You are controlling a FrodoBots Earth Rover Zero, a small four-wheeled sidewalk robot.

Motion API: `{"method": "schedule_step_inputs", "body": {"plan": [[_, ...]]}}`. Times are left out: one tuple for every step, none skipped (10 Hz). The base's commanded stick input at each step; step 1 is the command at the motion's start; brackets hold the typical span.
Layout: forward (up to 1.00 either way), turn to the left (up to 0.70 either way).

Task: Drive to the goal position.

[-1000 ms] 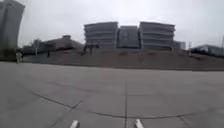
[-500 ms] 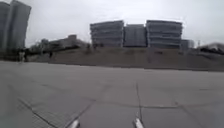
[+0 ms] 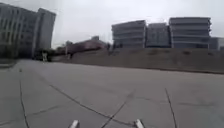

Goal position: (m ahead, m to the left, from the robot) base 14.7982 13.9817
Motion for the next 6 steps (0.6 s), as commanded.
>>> {"method": "schedule_step_inputs", "body": {"plan": [[1.0, 0.4], [1.0, 0.4], [1.0, 0.11], [1.0, 0.0], [1.0, 0.0], [1.0, 0.0]]}}
